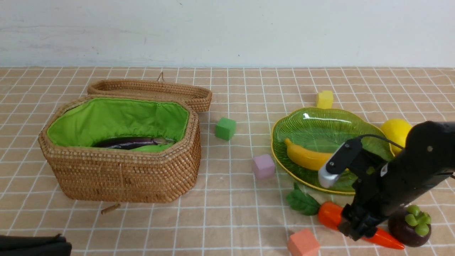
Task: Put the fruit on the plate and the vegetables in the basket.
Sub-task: Use the right arm to grab a carrot and put it into the left basket
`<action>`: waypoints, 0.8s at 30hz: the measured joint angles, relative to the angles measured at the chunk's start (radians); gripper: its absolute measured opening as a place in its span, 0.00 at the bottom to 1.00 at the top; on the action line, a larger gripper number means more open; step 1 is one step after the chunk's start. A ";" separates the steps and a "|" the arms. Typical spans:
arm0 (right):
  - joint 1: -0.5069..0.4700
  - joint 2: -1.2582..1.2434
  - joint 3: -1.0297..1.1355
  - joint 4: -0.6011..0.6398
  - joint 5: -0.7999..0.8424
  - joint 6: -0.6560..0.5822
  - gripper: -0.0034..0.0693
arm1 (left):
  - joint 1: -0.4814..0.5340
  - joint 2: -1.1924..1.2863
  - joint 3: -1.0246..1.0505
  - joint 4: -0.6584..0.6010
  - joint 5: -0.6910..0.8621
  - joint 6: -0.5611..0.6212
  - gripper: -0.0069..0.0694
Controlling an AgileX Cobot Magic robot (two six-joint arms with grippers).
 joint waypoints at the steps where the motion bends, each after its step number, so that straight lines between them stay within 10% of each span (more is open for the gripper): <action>1: 0.000 0.022 0.000 -0.004 -0.020 -0.012 0.72 | 0.000 0.000 0.000 0.000 0.009 0.000 0.07; 8: 0.002 0.052 -0.012 -0.003 0.002 -0.067 0.49 | 0.000 0.000 0.001 0.001 0.041 0.000 0.07; 16: 0.125 -0.152 -0.118 0.042 0.239 0.038 0.49 | 0.000 0.000 0.002 0.150 0.048 -0.076 0.07; 24: 0.445 -0.020 -0.718 0.083 0.178 0.054 0.49 | 0.000 0.000 0.002 0.485 0.068 -0.489 0.07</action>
